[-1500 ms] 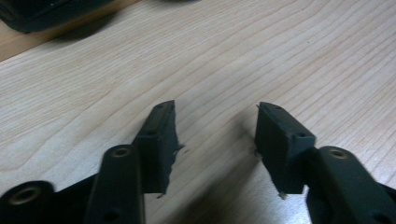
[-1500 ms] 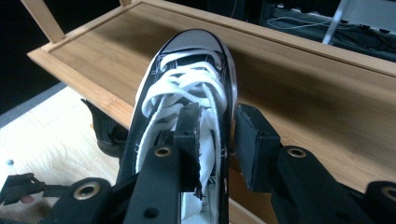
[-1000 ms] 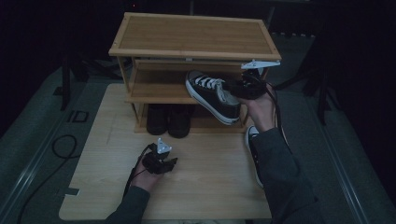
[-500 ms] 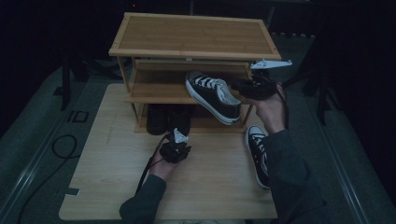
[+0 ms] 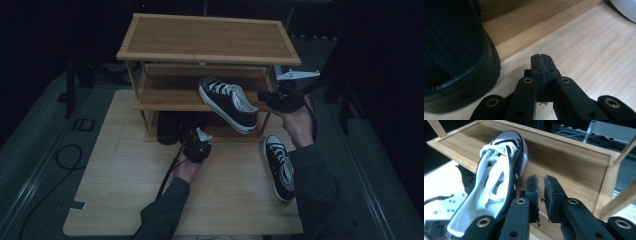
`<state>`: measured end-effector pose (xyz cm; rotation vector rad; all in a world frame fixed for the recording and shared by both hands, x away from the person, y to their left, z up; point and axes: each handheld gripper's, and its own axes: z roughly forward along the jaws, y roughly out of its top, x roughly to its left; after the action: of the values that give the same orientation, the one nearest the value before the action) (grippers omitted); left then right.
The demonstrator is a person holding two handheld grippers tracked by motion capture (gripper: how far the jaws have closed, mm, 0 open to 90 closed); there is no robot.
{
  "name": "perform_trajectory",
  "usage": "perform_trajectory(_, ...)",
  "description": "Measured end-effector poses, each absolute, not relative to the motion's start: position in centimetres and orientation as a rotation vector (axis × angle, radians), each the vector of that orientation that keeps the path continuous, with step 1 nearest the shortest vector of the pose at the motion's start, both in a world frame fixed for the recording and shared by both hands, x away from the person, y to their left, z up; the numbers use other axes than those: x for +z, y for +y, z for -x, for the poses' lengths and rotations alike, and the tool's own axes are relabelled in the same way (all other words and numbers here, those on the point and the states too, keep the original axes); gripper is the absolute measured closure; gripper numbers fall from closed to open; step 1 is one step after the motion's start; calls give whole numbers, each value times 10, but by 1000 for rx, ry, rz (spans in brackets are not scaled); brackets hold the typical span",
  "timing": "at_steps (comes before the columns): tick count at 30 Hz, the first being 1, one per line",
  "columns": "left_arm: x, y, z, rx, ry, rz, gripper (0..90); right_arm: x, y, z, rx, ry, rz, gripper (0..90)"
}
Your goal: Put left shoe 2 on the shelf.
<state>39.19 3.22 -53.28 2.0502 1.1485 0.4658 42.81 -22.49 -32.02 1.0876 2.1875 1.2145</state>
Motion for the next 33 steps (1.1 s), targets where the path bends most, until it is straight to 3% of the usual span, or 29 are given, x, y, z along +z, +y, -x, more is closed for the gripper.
perform_trajectory(7, -534, 24, -407, 514, 1164, -2084, 900, -329, -231, -424, 1190, 2202, -1091, 900)
perform_trajectory(16, -535, 15, -420, 587, 1214, -2036, 900, -345, -232, -415, 1165, 2242, -1074, 900)
perform_trajectory(33, -547, 1, -441, 601, 1289, -2017, 900, -364, -238, -376, 1159, 2299, -988, 900)
